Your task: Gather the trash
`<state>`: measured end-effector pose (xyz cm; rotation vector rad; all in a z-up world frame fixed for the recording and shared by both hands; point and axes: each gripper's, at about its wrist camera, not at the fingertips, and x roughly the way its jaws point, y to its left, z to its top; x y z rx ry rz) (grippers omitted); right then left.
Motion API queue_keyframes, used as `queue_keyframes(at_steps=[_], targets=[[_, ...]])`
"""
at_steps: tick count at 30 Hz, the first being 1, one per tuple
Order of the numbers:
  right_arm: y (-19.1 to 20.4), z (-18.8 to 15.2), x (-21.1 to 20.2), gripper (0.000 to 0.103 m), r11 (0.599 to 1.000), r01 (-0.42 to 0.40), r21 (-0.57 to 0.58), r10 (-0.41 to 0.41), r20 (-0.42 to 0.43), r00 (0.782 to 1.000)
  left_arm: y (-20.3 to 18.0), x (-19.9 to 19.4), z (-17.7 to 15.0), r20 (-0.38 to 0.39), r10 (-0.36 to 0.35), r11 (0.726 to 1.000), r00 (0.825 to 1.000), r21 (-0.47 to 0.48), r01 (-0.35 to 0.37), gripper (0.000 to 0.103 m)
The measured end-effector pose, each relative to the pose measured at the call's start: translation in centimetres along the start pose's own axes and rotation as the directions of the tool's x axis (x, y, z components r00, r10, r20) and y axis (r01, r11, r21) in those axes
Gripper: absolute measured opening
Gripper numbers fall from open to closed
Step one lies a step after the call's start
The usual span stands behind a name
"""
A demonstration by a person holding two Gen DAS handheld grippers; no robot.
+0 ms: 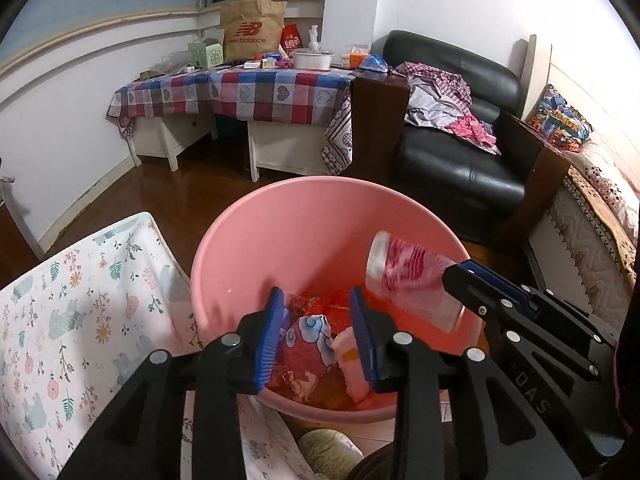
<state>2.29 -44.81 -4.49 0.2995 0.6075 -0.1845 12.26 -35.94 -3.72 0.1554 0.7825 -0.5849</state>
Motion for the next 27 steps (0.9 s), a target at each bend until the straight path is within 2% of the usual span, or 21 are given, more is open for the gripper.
queue_keyframes(at_steps=[2, 4, 5, 15, 22, 27], targets=[[0.0, 0.0, 0.1, 0.014, 1.000, -0.001, 0.001, 0.001, -0.006, 1.000, 0.0, 0.0, 0.0, 0.000, 0.001, 1.000, 1.000, 0.000, -0.001, 0.040], [-0.1, 0.0, 0.1, 0.026, 1.000, -0.006, 0.003, 0.006, -0.004, 1.000, 0.0, -0.1, 0.0, 0.003, 0.001, 1.000, 1.000, -0.001, -0.001, 0.041], [-0.2, -0.1, 0.0, 0.027, 1.000, -0.008, 0.004, 0.008, -0.002, 1.000, 0.0, -0.1, 0.0, 0.002, 0.001, 1.000, 1.000, -0.001, -0.001, 0.041], [0.0, -0.3, -1.4, 0.030, 1.000, -0.017, 0.002, 0.017, 0.014, 1.000, -0.2, -1.1, 0.0, 0.015, -0.002, 1.000, 1.000, -0.011, 0.002, 0.046], [0.1, -0.6, -3.7, 0.043, 1.000, -0.026, 0.004, 0.026, 0.040, 0.999, -0.2, -3.4, 0.0, 0.049, -0.006, 1.000, 0.999, -0.019, 0.007, 0.048], [0.5, -1.0, -5.8, 0.046, 0.999, -0.031, -0.009, 0.031, 0.056, 0.998, -0.4, -5.4, -0.2, 0.075, -0.005, 1.000, 0.997, -0.015, 0.006, 0.050]])
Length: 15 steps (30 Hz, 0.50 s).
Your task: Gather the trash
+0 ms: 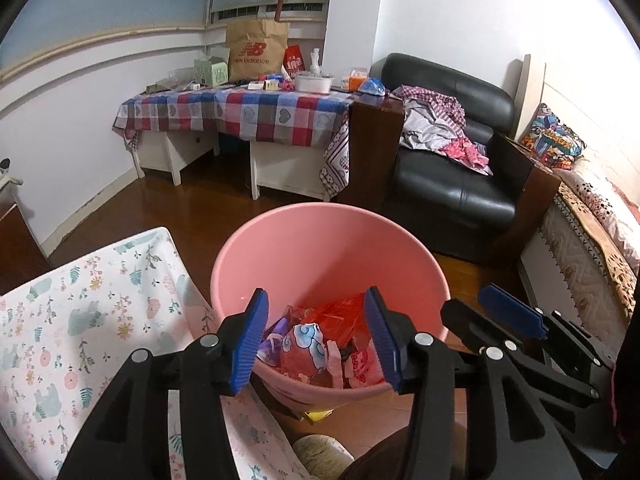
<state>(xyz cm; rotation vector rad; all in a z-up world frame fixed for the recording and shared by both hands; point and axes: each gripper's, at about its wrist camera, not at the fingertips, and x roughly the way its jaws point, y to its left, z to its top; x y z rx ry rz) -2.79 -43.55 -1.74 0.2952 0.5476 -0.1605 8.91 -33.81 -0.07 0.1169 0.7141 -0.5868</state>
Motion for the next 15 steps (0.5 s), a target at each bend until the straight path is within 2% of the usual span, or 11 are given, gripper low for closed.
queue_keyframes(at_steps=[6, 12, 15], targets=[[1.1, -0.4, -2.6, 0.048, 1.000, 0.005, -0.019, -0.004, 0.030, 1.000, -0.3, -2.9, -0.5, 0.031, 0.004, 1.000, 1.000, 0.004, -0.004, 0.053], [2.3, -1.1, -5.0, 0.056, 0.999, 0.021, -0.045, -0.019, 0.047, 0.999, -0.3, -5.7, -1.3, 0.054, 0.012, 1.000, 0.998, -0.005, -0.012, 0.053], [2.9, -1.2, -6.0, 0.057, 0.998, 0.033, -0.058, -0.030, 0.056, 0.998, -0.4, -6.9, -1.9, 0.066, 0.019, 1.000, 0.998, 0.010, -0.020, 0.053]])
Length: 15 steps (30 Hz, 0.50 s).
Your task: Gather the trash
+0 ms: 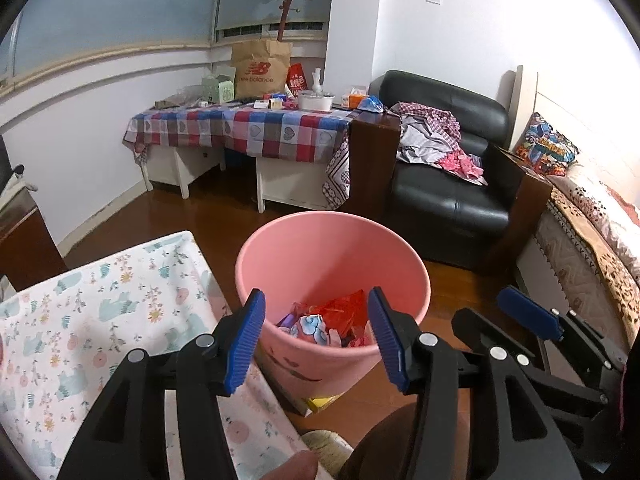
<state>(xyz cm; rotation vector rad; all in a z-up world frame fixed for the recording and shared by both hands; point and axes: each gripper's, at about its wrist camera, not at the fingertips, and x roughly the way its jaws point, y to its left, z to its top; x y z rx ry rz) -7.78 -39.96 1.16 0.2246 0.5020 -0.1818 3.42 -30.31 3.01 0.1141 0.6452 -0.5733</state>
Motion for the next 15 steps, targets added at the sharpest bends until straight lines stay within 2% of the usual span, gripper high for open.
queue_keyframes(at_steps=[6, 15], targets=[[1.1, -0.4, -1.9, 0.062, 1.000, 0.024, 0.009, -0.025, 0.012, 1.000, 0.4, -2.7, -0.8, 0.030, 0.012, 1.000, 0.999, 0.005, -0.012, 0.053], [2.8, -0.9, -4.2, 0.062, 0.998, 0.060, -0.018, -0.060, 0.025, 0.998, 1.7, -5.5, -2.1, 0.045, 0.026, 0.999, 0.999, -0.033, -0.024, 0.053]])
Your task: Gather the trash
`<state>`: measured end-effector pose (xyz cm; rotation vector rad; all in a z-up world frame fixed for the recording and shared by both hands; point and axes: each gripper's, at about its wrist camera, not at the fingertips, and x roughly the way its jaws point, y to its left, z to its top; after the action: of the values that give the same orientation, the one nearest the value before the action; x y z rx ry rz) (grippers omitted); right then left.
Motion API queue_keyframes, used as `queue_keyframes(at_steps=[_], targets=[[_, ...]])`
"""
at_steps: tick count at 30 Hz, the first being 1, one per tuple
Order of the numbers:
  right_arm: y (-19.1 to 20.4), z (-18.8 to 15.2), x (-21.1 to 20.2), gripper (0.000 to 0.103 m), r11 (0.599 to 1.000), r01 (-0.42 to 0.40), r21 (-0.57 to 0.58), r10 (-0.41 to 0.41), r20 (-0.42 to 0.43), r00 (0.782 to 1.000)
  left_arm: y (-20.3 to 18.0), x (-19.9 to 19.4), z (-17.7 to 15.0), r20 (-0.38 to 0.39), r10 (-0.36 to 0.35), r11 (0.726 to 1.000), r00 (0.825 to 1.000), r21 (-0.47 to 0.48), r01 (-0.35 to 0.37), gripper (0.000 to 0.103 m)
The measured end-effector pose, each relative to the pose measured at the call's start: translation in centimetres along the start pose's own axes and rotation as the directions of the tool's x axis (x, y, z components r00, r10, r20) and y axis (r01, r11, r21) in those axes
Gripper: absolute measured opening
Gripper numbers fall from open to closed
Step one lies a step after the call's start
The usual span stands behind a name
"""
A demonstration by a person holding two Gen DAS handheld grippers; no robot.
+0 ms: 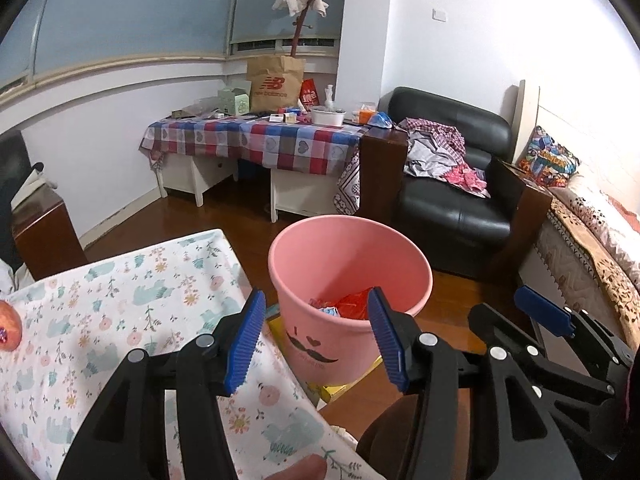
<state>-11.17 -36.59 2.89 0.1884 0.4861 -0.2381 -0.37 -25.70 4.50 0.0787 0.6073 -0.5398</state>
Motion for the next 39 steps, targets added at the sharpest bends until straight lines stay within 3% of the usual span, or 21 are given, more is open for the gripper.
queue_keyframes(at_steps=[18, 39], targets=[[2.3, -0.3, -2.1, 0.062, 1.000, -0.015, -0.005, 0.015, 0.020, 1.000, 2.3, -3.2, -1.5, 0.024, -0.007, 0.999, 1.000, -0.037, 0.008, 0.052], [3.0, -0.9, -2.0, 0.062, 0.999, -0.030, -0.027, 0.030, 0.006, 1.000, 2.9, -3.7, -2.1, 0.021, -0.006, 0.999, 1.000, -0.048, 0.007, 0.051]])
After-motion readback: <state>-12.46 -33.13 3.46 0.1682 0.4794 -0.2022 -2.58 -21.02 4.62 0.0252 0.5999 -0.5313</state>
